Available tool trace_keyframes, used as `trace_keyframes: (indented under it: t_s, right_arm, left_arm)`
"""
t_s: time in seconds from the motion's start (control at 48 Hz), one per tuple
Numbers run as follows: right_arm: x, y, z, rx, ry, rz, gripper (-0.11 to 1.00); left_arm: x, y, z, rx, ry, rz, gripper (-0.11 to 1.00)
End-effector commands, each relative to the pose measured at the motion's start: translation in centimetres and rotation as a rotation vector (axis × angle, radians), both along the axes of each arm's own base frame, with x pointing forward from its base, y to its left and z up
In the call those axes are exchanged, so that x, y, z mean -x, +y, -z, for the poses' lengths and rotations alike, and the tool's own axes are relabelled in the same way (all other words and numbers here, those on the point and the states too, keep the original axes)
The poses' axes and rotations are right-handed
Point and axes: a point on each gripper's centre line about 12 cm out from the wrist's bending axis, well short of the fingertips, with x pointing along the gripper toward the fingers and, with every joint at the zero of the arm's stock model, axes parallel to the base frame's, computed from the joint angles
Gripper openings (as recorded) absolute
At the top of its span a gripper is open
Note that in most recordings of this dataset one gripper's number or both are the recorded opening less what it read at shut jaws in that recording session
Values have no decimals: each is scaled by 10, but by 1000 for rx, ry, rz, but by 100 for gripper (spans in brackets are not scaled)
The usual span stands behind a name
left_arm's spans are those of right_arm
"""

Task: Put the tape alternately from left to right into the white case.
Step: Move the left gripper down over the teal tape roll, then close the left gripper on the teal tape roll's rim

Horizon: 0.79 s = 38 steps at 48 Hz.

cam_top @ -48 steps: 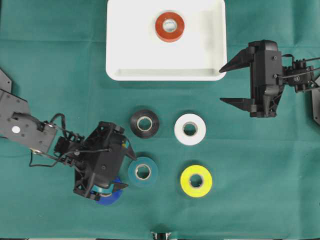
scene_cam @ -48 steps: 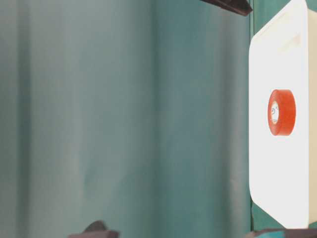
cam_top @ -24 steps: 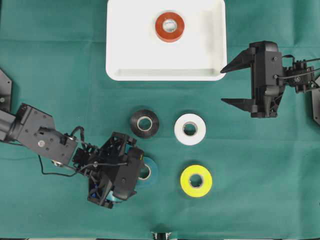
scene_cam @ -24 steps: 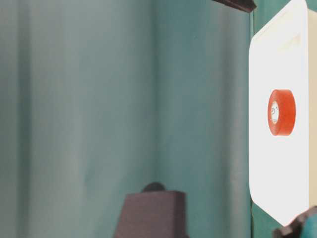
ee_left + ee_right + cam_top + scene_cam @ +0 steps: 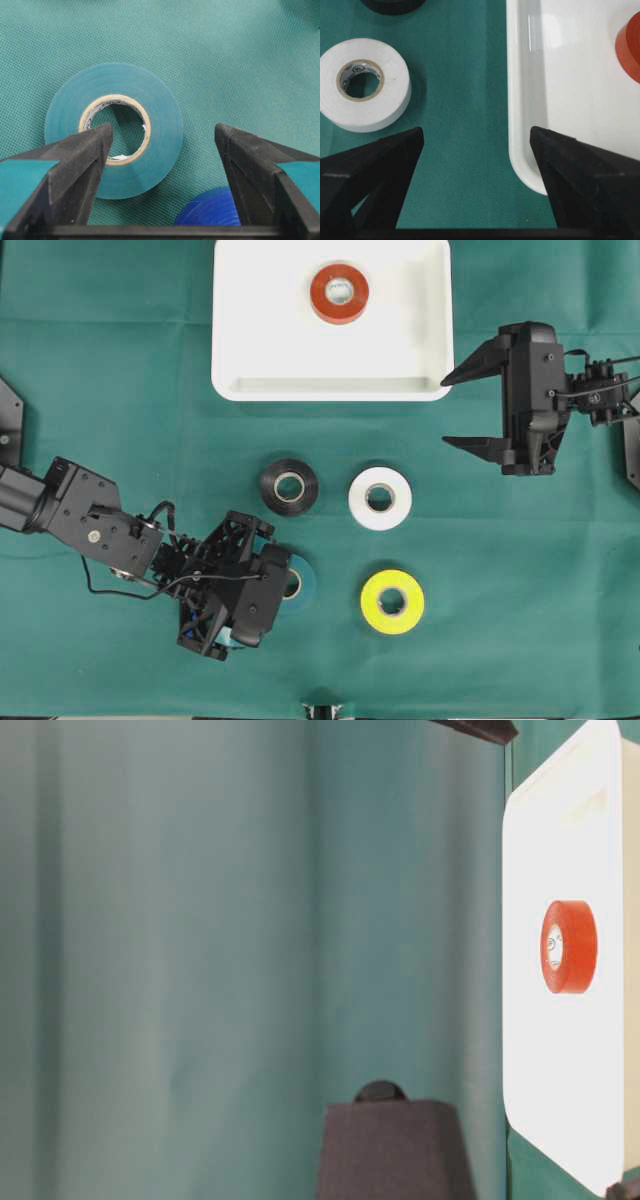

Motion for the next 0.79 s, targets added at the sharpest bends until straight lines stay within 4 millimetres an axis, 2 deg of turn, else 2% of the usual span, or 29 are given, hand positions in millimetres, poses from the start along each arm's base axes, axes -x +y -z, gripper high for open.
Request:
trace_keyframes:
  t_s: [0.0,0.375,0.562,0.708,0.77]
  right_arm:
    - [-2,1,-4,-2,-20,-4,71]
    - [1,1,0,-3,-6,-4,71]
    - [2,1,1,-2,-1,-4,71]
    - [4,1,3,-3,3,-4,71]
    - [5,1,4,-3,6,-4,71]
  left_arm:
    - [-6,-5,-10,16,-33,3,85]
    - [-7,-5,-5,8,-25,8,81]
    - [-7,-5,-4,6,-21,8,69]
    - [-7,-5,1,1,-12,9,55]
    - [-7,-5,5,-5,-2,10,46]
